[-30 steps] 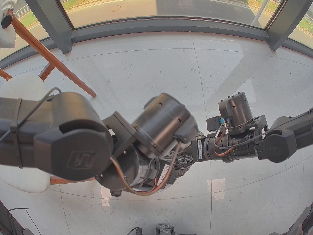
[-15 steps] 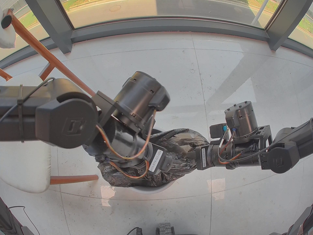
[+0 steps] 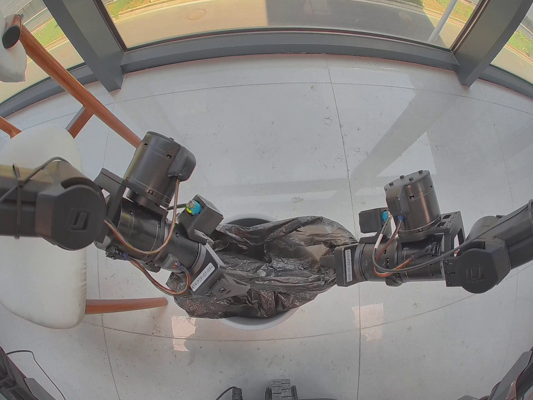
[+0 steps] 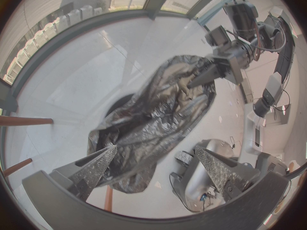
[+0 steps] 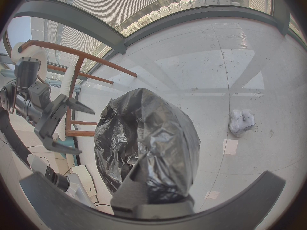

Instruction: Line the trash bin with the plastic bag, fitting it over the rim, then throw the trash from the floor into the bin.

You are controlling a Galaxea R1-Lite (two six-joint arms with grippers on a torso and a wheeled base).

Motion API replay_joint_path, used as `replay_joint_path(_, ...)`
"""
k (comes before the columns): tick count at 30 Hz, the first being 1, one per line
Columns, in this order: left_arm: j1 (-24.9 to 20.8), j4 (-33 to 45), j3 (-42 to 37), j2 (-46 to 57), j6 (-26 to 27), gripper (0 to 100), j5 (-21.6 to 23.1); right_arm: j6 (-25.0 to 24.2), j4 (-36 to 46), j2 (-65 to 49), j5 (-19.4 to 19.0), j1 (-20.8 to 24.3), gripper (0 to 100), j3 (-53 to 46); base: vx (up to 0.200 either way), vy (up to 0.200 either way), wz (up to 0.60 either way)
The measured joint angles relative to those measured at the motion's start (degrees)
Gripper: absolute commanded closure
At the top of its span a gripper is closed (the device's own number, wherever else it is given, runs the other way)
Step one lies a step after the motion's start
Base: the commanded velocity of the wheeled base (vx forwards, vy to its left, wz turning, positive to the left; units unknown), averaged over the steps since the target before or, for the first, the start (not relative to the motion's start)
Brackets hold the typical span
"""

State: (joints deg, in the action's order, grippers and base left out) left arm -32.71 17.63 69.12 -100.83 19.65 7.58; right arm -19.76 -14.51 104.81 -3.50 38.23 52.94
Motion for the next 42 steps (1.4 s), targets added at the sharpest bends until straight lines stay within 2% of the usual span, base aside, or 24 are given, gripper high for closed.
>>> replay_joint_path(4, 1.4, -6.8, -3.1, -1.2, 1.8, 0, 0.8, -0.2, 0.0, 0.0, 0.0, -0.1, 100, 0.2, 0.0, 0.0, 0.0)
replay_joint_path(18, 3.4, -9.8, -7.1, -5.0, 5.4, 0, 1.6, -0.1, 0.0, 0.3, 0.0, -1.3, 100, 0.4, 0.0, 0.0, 0.0)
replay_joint_path(19, 3.6, -10.2, -7.2, -5.3, 5.8, 100, 1.6, -0.1, -0.1, 0.3, 0.0, -1.3, 100, 0.4, 0.0, 0.0, 0.0)
replay_joint_path(31, 3.2, -10.4, -8.9, -6.6, 5.9, 100, 2.2, 0.1, -0.5, 1.4, -0.4, -2.8, 100, 0.6, 0.0, 0.0, 0.0)
replay_joint_path(36, 2.3, -9.8, -7.8, -6.6, 5.6, 100, 2.3, -0.2, -5.9, 3.9, -2.4, -4.0, 100, 3.0, 0.0, 0.0, 0.0)
replay_joint_path(42, 0.7, -0.4, -4.7, -4.5, 4.9, 100, 2.4, -1.0, -7.7, 6.3, -3.7, -3.7, 100, 8.4, 0.0, 0.0, 0.0)
